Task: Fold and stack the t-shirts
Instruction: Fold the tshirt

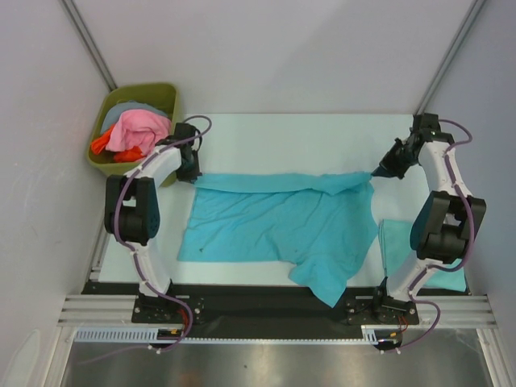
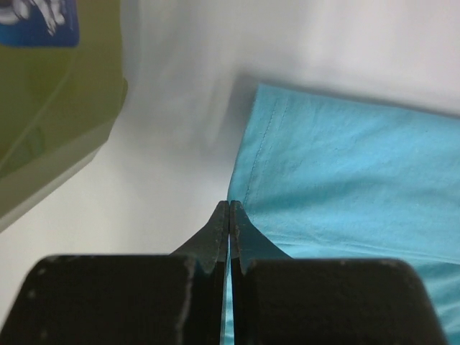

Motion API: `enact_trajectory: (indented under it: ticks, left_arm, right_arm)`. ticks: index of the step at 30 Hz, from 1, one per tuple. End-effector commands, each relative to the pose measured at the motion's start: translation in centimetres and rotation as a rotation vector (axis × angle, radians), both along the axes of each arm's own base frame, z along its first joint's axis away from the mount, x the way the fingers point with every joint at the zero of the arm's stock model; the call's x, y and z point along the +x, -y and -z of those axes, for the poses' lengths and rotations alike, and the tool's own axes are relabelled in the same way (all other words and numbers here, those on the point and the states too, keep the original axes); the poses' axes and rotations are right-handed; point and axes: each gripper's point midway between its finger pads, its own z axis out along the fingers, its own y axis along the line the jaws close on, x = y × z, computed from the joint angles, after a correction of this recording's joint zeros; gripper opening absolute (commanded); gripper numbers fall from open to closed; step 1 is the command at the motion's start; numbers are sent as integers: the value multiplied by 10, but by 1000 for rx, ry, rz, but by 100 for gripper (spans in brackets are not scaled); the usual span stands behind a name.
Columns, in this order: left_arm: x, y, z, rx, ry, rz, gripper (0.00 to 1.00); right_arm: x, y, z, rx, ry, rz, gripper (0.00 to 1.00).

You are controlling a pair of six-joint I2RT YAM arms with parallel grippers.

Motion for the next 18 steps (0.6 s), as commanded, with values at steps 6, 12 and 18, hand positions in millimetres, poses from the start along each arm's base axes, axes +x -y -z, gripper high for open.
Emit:
enact_trajectory:
  ticks: [6,12,18]
  left_arm:
    - [-13,-4,2,20,7,-1,0]
    - [-27,-5,-7,18,31,-4,0]
    - [-27,-3,3,19,8,9,0]
  right_arm:
    - [-34,10,18,-31,-49,-3,0]
    - [-31,15,19,-36,-44,8,0]
    - [-31,16,25,-27,-57,8,0]
